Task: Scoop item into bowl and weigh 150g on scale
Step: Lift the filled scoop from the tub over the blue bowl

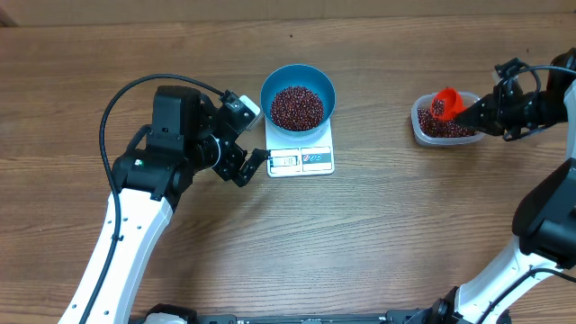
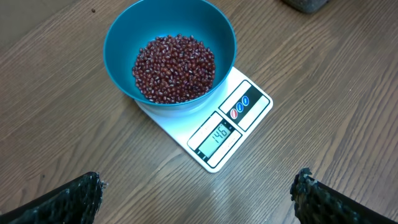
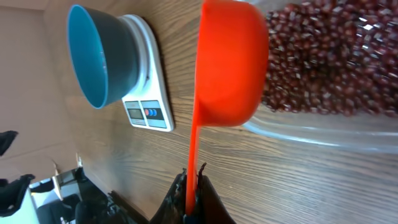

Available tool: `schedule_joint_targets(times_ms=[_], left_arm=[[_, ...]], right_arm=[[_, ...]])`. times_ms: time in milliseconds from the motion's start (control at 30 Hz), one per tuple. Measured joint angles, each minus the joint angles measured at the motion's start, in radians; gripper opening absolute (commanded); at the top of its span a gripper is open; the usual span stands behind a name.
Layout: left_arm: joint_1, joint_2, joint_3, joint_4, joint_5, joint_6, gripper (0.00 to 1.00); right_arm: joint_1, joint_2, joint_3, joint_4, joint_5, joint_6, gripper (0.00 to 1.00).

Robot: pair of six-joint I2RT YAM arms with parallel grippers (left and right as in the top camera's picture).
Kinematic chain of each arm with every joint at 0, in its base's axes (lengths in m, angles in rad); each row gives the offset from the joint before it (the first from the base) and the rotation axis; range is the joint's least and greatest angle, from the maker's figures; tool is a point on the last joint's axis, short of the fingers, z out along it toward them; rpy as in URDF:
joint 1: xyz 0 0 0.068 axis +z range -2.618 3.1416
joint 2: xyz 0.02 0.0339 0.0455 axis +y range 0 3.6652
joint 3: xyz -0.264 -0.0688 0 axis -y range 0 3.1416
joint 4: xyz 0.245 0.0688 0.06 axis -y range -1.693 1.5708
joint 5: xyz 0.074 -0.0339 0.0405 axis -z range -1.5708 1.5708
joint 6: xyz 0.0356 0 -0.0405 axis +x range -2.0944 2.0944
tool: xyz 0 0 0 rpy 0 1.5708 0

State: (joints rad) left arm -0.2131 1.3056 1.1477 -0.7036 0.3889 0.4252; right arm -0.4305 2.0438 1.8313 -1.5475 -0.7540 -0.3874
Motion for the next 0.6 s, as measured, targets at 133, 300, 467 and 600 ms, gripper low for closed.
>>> schedule_joint_targets(times_ms=[133,300,467,600], left_arm=[[0.0,0.0,0.0,0.0,0.0,0.0,1.0],[0.0,0.0,0.0,0.0,0.0,0.0,1.0],[0.0,0.0,0.0,0.0,0.0,0.0,1.0],[0.0,0.0,0.0,0.0,0.0,0.0,0.99]], right_arm=[[0.037,0.0,0.002,0.002,-0.029,0.001,0.04],[0.121,0.0,0.003,0.008,-0.049,0.001,0.04],[0.204,0.0,0.044,0.017,-0.053,0.004,0.04],[0.265,0.0,0.098,0.048,-0.054,0.033,0.04]])
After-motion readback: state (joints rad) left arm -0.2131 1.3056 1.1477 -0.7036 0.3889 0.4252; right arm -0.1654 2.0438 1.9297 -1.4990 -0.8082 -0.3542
